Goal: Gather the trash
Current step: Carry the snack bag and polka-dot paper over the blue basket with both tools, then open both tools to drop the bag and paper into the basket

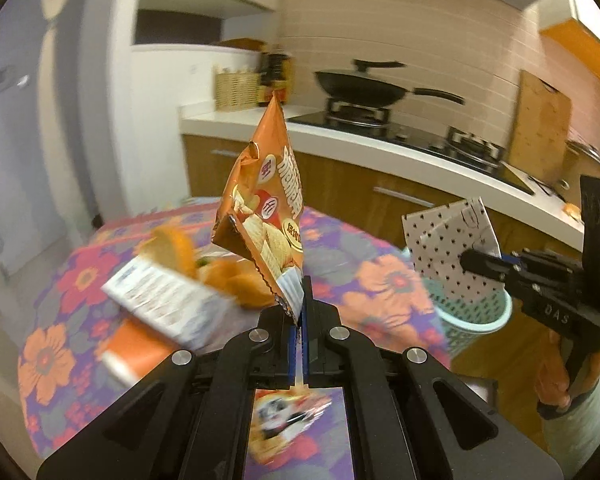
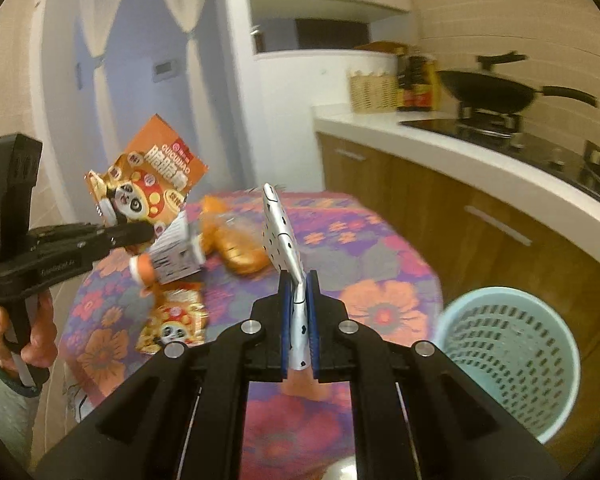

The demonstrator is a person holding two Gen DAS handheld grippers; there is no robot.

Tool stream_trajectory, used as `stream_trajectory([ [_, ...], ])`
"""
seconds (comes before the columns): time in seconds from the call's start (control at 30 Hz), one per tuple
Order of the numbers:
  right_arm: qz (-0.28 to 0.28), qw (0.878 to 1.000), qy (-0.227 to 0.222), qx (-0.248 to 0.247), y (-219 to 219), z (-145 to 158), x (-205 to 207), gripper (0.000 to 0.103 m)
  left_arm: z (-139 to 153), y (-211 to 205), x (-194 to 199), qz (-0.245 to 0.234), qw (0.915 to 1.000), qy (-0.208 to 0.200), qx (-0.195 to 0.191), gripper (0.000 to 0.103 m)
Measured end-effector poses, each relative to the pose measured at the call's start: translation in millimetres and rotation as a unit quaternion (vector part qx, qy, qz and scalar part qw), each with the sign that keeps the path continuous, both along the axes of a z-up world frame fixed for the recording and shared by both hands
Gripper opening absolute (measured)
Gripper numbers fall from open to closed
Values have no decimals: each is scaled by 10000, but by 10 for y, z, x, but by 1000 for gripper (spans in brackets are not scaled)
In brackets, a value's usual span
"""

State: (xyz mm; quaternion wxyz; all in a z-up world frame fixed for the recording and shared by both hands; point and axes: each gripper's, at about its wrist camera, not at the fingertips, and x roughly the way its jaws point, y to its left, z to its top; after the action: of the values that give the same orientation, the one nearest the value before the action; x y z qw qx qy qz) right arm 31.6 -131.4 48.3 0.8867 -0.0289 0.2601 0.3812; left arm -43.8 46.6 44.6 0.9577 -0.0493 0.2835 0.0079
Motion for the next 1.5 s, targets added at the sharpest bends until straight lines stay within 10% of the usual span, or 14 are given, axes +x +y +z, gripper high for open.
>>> stream_trajectory([
  [0.57, -2030, 9751, 795, 404, -1459, -316, 785, 6, -214, -1441, 1243, -1731, 9826, 620, -272, 0],
  [1.17, -2824, 9388, 1969, 89, -1679, -998, 1282, 6, -912, -1967, 1805, -2280, 9599, 1539, -538, 1],
  [1.5, -2983, 9293, 2176, -36, -1735, -1097, 1291, 10, -975, -2028, 1857, -2251, 9612, 1543, -392, 33],
])
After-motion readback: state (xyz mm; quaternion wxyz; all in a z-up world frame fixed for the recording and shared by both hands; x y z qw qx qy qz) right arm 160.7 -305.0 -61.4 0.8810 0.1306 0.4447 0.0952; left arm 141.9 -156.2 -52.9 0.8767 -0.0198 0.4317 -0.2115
